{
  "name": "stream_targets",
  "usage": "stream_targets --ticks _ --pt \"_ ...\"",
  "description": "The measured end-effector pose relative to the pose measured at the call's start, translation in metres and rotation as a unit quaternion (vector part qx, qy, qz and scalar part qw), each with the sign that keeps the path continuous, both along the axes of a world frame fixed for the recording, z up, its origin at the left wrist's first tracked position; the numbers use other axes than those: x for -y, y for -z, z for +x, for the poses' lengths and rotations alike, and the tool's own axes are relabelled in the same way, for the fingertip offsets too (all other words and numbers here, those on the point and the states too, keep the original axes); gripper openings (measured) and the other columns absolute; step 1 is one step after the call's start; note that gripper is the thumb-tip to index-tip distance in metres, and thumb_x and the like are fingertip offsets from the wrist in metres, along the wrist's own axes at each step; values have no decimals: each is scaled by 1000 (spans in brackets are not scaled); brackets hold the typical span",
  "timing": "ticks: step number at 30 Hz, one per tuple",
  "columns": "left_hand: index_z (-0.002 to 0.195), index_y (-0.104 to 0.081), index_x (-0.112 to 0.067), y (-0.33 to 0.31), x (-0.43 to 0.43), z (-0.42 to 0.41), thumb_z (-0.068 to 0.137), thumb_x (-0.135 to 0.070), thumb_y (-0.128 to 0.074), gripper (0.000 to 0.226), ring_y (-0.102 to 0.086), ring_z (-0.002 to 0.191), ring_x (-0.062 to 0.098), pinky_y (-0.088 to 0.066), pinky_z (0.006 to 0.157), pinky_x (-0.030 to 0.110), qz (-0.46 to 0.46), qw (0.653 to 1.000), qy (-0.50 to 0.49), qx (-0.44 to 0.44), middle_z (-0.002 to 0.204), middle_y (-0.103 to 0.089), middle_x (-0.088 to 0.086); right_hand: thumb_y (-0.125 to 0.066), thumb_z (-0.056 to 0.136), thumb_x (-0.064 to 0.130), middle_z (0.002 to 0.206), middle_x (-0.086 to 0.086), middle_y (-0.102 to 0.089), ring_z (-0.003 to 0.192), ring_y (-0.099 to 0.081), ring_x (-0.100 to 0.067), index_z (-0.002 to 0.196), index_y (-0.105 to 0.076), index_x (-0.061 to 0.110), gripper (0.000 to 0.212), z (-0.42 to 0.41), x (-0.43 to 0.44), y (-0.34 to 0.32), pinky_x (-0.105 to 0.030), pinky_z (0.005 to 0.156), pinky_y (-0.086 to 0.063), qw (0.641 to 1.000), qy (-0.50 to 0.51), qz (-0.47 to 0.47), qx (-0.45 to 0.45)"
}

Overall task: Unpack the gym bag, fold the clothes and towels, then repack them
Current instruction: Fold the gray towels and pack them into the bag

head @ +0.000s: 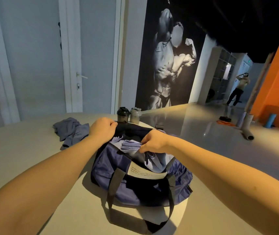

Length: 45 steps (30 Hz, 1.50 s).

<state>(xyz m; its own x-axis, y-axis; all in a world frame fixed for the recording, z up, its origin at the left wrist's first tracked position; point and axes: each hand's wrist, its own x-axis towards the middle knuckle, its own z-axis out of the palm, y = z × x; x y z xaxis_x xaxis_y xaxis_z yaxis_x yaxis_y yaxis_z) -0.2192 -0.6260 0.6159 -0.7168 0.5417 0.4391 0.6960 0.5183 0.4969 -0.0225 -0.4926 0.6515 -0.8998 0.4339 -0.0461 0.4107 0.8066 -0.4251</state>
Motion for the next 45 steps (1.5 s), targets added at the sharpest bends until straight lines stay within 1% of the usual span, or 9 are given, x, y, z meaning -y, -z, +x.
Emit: stream_targets --ticks 4,17,21,27,32,34,37,40,45 --pt "61 -58 -23 -14 -1 17 101 -29 -54 41 -57 71 22 -38 62 31 34 999 12 1 69 -58 -1 -68 83 25 78 -10 -69 66 -57 -17 92 -77 6 23 -26 7 -3 -29 59 -51 996 73 26 -50" --pt "53 -48 -24 -10 -7 12 102 -28 -54 49 -54 67 23 -37 60 32 61 998 12 -5 65 -49 -3 -65 92 36 76 -7 -64 72 -60 -24 84 -67 7 31 -93 25 42 -31 61 -44 978 157 -59 -123" --pt "101 -76 -23 6 5 4 101 -34 -57 22 -63 91 23 -54 77 39 41 998 50 18 93 -67 -3 -44 99 23 93 -9 -59 84 -53 -23 103 -62 9 24 -76 25 32 -31 66 -41 954 145 -222 -137" --pt "131 -63 -23 19 21 13 97 -31 -65 35 -60 101 17 -54 90 42 33 996 85 -15 123 -57 -2 -69 81 3 117 -10 -65 98 -62 -25 139 -57 9 59 -42 12 29 -33 78 -58 976 79 -203 -5" --pt "109 -68 -24 22 50 42 95 -28 -63 16 -48 118 8 -41 99 29 51 956 236 -167 126 -55 -10 -69 81 -15 111 -29 -70 95 -72 -35 120 -59 -4 41 -42 11 38 -49 92 -58 877 131 -446 -120" --pt "112 -68 -27 26 58 46 95 -37 -60 21 -41 126 6 -34 106 29 -43 933 291 -209 132 -53 -13 -78 78 -7 117 -20 -70 102 -71 -33 133 -57 4 60 -43 6 45 -44 91 -59 912 117 -382 -90" --pt "119 -66 -26 33 65 41 97 -43 -56 29 -39 127 4 -43 104 32 -149 918 295 -217 138 -50 -14 -82 81 23 130 -9 -62 111 -60 -28 136 -58 16 61 -40 2 49 -35 90 -52 996 53 -66 27" --pt "129 -59 -29 37 73 34 97 -46 -52 38 -40 127 7 -50 99 38 -181 922 270 -212 142 -46 -15 -69 89 30 135 -11 -52 128 -44 -36 136 -59 22 48 -33 9 48 -47 103 -46 990 11 139 -21" --pt "143 -38 -37 42 76 33 93 -53 -53 55 -46 121 11 -31 115 37 -190 928 223 -230 138 -48 -17 -43 93 4 139 2 -61 131 -52 -15 135 -64 24 50 -21 30 40 -37 114 -41 987 -125 -38 -92"
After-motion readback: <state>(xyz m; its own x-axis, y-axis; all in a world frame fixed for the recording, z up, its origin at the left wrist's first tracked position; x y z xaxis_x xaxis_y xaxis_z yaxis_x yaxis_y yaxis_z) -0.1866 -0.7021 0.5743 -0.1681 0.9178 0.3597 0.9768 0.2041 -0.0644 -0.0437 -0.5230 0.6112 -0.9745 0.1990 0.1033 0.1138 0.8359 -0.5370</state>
